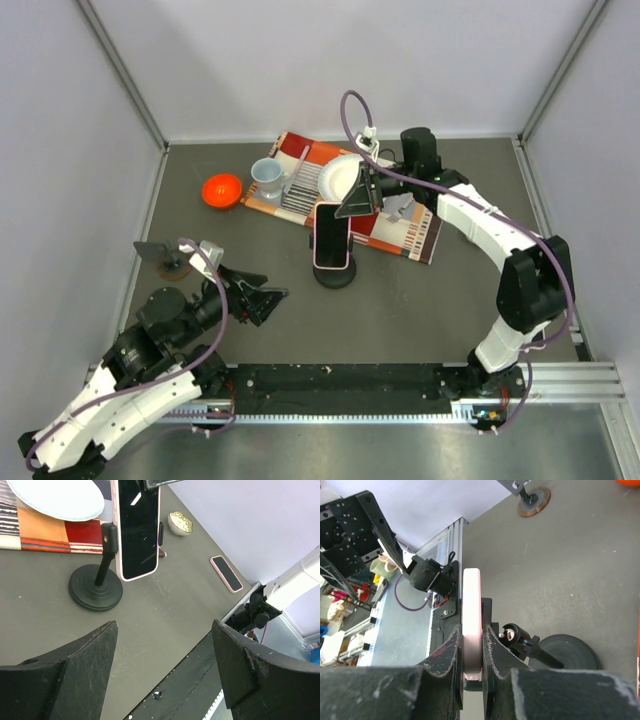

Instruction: Place the phone on the phone stand

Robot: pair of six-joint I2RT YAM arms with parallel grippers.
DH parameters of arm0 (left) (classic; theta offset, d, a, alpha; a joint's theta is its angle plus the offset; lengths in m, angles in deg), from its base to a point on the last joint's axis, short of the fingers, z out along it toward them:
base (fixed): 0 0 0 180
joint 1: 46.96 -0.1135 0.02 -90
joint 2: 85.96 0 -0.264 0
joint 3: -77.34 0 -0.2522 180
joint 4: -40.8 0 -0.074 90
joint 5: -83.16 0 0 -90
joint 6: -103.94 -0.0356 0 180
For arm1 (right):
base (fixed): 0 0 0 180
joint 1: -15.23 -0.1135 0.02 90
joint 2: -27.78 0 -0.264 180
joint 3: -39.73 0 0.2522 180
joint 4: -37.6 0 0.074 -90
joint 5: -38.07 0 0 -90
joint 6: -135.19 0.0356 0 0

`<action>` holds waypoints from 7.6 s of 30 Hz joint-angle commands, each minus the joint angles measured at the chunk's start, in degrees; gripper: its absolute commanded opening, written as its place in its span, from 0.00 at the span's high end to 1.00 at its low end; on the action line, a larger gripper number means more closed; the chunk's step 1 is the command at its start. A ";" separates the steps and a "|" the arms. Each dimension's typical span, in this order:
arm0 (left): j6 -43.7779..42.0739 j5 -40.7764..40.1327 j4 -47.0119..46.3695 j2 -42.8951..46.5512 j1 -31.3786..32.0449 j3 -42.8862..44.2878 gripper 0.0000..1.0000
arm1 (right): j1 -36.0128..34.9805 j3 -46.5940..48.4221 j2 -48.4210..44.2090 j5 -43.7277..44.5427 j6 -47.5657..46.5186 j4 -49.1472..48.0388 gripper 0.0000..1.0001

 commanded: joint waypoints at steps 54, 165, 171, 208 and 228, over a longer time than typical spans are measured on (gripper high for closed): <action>1.42 -1.15 -1.38 -7.37 -0.22 4.28 0.19 | -8.45 51.82 44.45 -10.12 30.82 -34.01 0.64; 17.43 -14.27 -21.86 -38.05 -70.27 -8.99 1.00 | -0.80 -36.44 -49.60 36.74 -4.16 -6.14 0.01; 15.93 -1.00 -21.06 -28.56 -68.95 -13.72 1.00 | -0.72 -36.96 -50.05 37.88 -4.43 -6.40 0.01; -16.57 15.90 -24.43 -36.40 1.79 -2.86 1.00 | 0.25 -43.64 -53.46 33.49 2.78 -1.57 0.01; -41.64 43.84 -14.40 -73.89 -9.36 29.76 1.00 | 0.25 -45.84 -73.51 48.25 10.87 5.11 0.01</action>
